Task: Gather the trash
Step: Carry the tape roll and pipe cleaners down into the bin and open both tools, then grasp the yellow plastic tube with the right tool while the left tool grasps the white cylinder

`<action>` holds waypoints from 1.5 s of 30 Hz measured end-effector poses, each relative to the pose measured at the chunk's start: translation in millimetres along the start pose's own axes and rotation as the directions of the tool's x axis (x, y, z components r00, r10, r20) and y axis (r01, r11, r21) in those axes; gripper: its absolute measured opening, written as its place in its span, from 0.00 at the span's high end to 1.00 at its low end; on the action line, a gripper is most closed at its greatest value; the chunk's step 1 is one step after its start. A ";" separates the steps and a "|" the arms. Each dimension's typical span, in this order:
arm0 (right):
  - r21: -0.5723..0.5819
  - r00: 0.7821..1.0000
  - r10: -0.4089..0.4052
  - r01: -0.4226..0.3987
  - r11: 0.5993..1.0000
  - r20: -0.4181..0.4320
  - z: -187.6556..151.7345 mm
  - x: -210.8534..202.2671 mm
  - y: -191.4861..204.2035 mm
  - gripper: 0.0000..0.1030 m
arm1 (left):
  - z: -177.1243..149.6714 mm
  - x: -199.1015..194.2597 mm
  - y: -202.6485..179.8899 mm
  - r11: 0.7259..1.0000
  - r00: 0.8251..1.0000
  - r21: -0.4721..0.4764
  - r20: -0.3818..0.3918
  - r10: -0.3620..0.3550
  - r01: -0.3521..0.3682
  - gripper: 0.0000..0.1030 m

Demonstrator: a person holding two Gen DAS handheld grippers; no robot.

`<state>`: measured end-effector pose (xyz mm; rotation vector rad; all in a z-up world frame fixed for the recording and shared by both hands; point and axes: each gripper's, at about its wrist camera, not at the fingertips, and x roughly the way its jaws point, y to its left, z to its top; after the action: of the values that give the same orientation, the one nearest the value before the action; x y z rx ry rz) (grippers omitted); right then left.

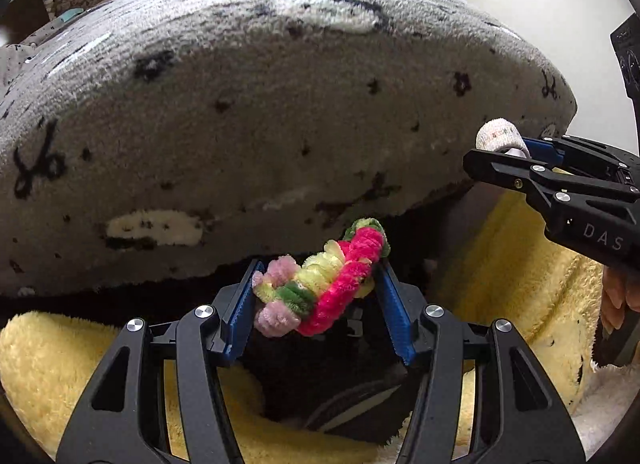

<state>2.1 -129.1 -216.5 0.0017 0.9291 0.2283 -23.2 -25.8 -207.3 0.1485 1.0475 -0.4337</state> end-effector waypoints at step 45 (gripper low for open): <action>0.134 0.994 0.008 0.006 0.991 -0.107 4.5 21.6 -31.0 0.27 | 9.3 16.4 0.8 1.000 0.993 0.015 -0.118 0.004 -0.003 0.13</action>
<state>24.2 -154.7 -234.0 0.1153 1.0503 0.1674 -8.5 -32.6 -216.9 0.1911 1.1606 -0.4335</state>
